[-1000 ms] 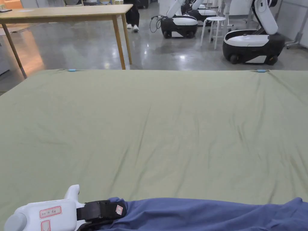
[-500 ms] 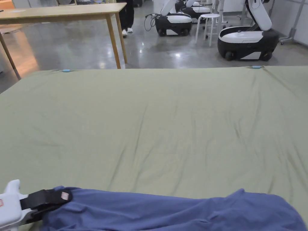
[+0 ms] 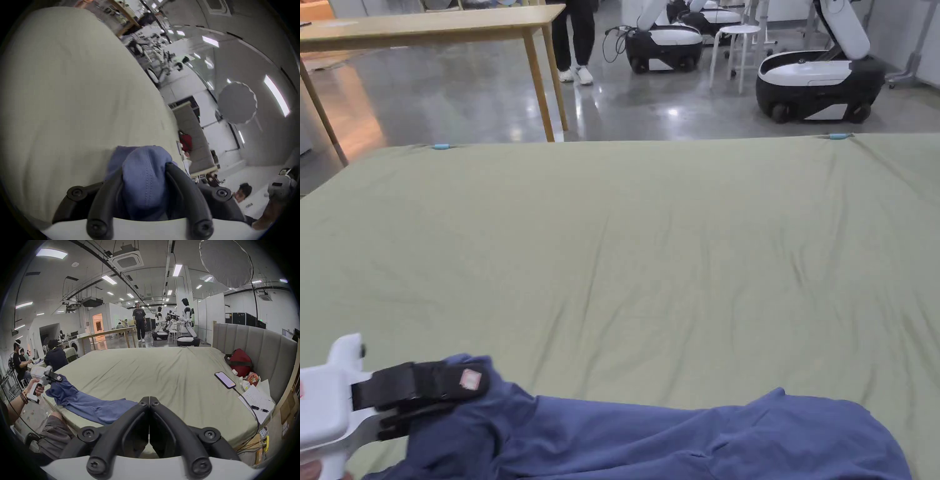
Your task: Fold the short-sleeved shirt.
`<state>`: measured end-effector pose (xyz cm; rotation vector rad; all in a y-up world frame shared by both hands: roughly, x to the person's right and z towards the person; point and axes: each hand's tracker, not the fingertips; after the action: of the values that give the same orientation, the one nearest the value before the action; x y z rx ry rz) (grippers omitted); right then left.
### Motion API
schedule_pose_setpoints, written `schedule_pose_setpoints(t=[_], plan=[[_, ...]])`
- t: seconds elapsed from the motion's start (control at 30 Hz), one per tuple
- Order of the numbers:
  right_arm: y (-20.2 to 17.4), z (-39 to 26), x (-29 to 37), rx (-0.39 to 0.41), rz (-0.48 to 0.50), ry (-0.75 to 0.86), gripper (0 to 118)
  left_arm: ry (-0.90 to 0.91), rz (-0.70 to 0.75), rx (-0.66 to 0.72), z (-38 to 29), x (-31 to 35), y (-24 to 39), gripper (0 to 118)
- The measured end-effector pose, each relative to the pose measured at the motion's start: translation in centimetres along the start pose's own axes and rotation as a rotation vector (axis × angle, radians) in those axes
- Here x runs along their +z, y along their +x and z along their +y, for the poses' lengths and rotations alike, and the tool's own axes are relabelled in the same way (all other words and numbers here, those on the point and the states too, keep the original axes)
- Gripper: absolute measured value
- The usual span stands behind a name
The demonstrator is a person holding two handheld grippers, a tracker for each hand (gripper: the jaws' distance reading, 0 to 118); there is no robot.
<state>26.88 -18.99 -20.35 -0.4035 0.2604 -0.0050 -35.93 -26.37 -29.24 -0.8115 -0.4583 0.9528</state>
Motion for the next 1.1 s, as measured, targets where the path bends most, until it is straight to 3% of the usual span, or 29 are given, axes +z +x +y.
schedule_pose_setpoints(t=[0.17, 0.3, 0.5, 0.63, 0.67, 0.77, 0.8, 0.93, 1.1], plan=[[0.1, -0.6, 0.1, -0.009, 0.018, 0.002, 1, -0.092, 0.004, -0.046, -1.3, -7.4, 5.3, 21], [1.3, -1.5, 0.9, -0.028, 0.020, 0.009, 1, -0.177, -0.030, -0.007, -3.5, -15.0, 7.1, 21], [2.3, -2.0, 2.4, -0.040, -0.006, 0.007, 1, -0.290, 0.128, 0.037, -7.6, -23.7, 4.5, 21], [3.3, -2.4, 3.2, -0.056, -0.025, 0.009, 1, -0.252, 0.043, 0.045, -7.8, -24.1, 3.1, 21], [3.4, -2.5, 3.2, -0.057, -0.029, 0.007, 1, -0.255, 0.037, 0.052, -7.5, -23.7, 3.1, 28], [3.6, -2.7, 3.0, -0.055, -0.032, -0.002, 1, -0.260, -0.053, 0.028, -7.0, -22.4, 4.2, 103], [3.5, -2.7, 2.9, -0.053, -0.032, -0.003, 1, -0.256, -0.097, 0.005, -6.9, -21.8, 5.1, 118], [3.0, -2.5, 2.3, -0.046, -0.013, -0.006, 1, -0.147, -0.087, -0.161, -5.0, -17.2, 8.2, 118], [2.1, -2.0, 1.6, -0.021, 0.030, 0.009, 1, 0.040, -0.170, -0.258, -5.6, -7.3, 9.5, 116]])
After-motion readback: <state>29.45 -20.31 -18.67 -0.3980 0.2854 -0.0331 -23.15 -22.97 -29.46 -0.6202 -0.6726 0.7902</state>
